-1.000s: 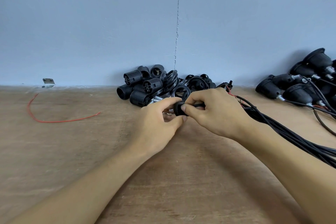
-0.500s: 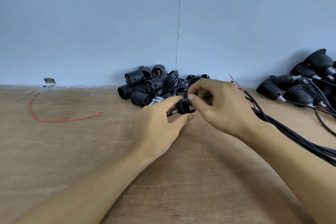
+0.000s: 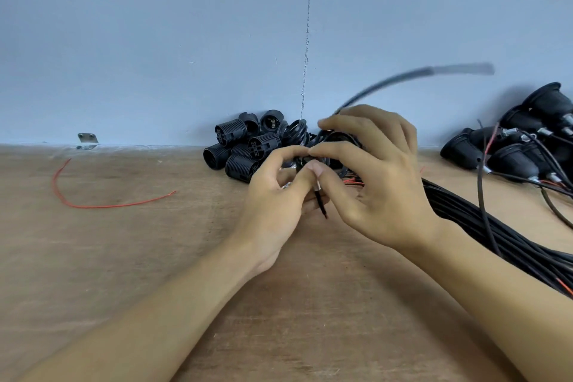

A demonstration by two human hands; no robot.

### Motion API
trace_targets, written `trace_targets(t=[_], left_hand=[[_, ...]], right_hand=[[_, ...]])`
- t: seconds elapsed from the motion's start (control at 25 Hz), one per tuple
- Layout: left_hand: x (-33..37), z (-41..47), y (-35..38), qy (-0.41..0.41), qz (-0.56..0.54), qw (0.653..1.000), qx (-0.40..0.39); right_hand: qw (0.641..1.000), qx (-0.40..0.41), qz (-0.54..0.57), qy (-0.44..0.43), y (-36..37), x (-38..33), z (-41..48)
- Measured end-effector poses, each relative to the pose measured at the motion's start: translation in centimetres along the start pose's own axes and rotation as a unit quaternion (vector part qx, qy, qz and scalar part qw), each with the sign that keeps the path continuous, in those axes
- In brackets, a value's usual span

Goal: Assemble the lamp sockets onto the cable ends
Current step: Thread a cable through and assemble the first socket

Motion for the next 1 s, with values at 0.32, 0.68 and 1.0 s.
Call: trace_targets(t=[0.32,0.68,1.0], left_hand=[[-0.3,0.6,-0.2,-0.046,-0.091,0.995,-0.019],[-1.1,0.9,-0.5,-0.051,-0.044,0.998,-0.010],[-0.8,1.0,-0.8,-0.016,-0.042,0.999,0.012]], right_hand=[[0.982,-0.168,0.007,0.081,2.8,1.3,-1.7],[0.959,-0.204,0.017,0.198,4.1,3.4,-2.4],[0.933,-0.273,0.095,0.215,4.9,4.6,-2.5]])
Point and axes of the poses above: each hand's wrist, its own z-axis towards the middle knuckle, its own y-axis out of the palm, x = y × z, the point moved 8 cm from there along z, towards the middle knuckle, and after that the axes turned 4 degrees about z, right-handed, at the moved point
